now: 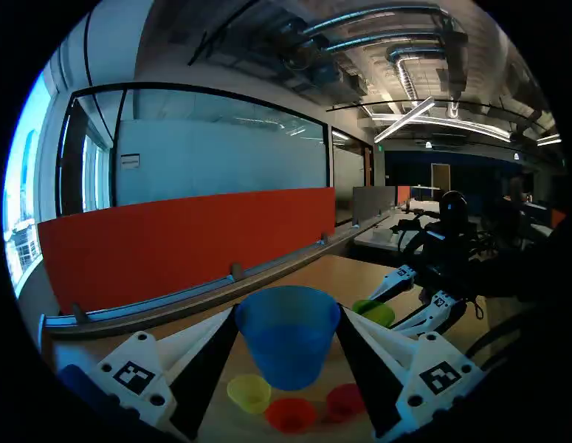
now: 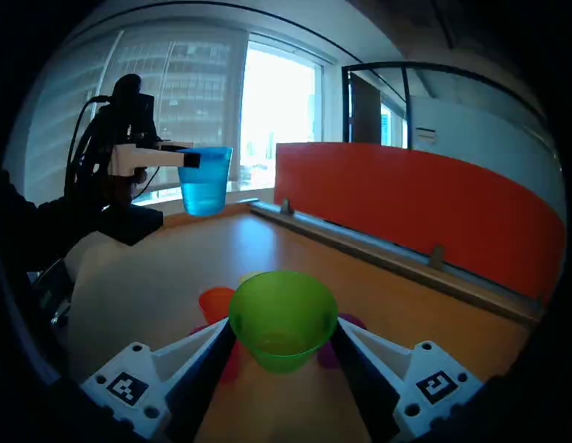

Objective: Pour water

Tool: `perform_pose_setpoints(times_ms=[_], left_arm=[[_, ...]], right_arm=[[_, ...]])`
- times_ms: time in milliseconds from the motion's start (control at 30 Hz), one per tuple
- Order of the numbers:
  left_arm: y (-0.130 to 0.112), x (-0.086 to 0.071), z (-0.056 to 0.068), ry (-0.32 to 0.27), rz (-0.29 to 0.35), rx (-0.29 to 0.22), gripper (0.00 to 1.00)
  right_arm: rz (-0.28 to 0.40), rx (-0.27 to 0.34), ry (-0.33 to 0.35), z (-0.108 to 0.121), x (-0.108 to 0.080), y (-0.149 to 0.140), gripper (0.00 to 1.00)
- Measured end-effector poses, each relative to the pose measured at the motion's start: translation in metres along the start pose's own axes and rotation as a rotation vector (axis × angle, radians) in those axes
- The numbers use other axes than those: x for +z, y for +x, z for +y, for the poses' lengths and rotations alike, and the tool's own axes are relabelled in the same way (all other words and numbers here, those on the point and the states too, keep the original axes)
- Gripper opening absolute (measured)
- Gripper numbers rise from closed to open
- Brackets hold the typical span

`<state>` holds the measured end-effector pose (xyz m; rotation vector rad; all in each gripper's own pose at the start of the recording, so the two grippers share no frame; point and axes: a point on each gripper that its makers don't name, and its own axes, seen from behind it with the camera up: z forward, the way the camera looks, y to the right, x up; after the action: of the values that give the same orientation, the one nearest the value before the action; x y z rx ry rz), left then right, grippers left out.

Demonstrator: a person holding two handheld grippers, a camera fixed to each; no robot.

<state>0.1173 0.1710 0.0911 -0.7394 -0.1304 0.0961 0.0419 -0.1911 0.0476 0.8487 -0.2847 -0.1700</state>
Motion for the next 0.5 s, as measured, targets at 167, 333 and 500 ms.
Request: perform_pose_setpoints(times_ms=[167,333,500], left_arm=[[0.000,-0.005,0.002,0.002,0.001,0.003,0.89],[-0.001,-0.009,0.006,-0.001,0.004,0.004,0.89],[-0.001,-0.012,0.009,-0.005,0.011,0.000,0.89]], right_arm=[[0.045,-0.007,0.002,-0.007,-0.004,0.013,0.91],[0.074,-0.017,0.007,-0.014,-0.007,0.022,0.91],[0.101,-0.030,0.013,-0.021,-0.009,0.031,0.91]])
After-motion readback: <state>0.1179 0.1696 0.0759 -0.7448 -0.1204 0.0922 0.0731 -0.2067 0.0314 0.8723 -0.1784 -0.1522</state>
